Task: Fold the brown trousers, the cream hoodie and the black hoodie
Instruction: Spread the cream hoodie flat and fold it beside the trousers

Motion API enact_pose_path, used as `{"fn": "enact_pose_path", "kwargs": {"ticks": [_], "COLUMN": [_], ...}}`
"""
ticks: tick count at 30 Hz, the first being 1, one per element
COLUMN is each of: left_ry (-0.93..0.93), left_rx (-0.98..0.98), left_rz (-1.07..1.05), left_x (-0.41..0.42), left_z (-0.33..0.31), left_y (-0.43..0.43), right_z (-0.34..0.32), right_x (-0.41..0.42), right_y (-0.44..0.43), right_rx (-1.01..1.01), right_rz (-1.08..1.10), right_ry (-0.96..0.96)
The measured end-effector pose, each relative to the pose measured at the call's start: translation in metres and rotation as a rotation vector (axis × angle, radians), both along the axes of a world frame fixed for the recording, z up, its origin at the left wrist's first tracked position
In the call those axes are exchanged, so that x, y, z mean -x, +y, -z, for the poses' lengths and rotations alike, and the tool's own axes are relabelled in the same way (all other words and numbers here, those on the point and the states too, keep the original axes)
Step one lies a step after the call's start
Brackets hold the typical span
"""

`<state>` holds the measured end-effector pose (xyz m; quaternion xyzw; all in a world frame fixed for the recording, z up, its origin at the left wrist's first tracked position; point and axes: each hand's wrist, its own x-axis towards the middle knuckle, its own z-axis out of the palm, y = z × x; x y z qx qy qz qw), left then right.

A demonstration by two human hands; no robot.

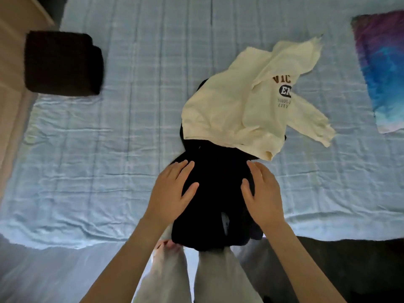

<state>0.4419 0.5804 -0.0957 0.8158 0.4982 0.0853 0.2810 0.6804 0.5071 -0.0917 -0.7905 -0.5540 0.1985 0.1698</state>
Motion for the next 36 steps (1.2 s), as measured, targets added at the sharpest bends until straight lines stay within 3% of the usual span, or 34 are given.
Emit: {"fn": "enact_pose_path", "kwargs": {"ticks": [6, 14, 18, 22, 26, 28, 30, 32, 36], "left_ry": [0.018, -0.059, 0.135, 0.359, 0.31, 0.289, 0.281, 0.238, 0.099], "left_rx": [0.061, -0.171, -0.26, -0.095, -0.135, -0.181, -0.087, 0.01, 0.027], "left_rz": [-0.087, -0.044, -0.022, -0.02, -0.013, -0.119, -0.235, -0.272, -0.259], "left_x": [-0.067, -0.167, -0.188, -0.189, -0.18, -0.172, -0.165, -0.164, -0.169], "left_z": [0.084, 0.185, 0.226, 0.26, 0.257, 0.252, 0.251, 0.249, 0.227], "left_y": [0.065, 0.237, 0.29, 0.295, 0.3, 0.311, 0.322, 0.327, 0.324], "right_z": [0.083, 0.17, 0.214, 0.249, 0.249, 0.248, 0.245, 0.238, 0.221], "right_x": [-0.078, -0.175, -0.201, -0.202, -0.202, -0.208, -0.212, -0.212, -0.213], "right_y": [0.069, 0.204, 0.232, 0.23, 0.231, 0.231, 0.231, 0.232, 0.236], "right_rx": [0.075, -0.119, 0.057, 0.205, 0.183, 0.205, 0.299, 0.346, 0.243], "right_rz": [-0.019, 0.113, 0.204, 0.131, 0.229, 0.374, 0.451, 0.429, 0.366], "right_ry": [-0.041, -0.214, -0.231, -0.275, -0.25, -0.234, -0.161, -0.149, -0.134]}}
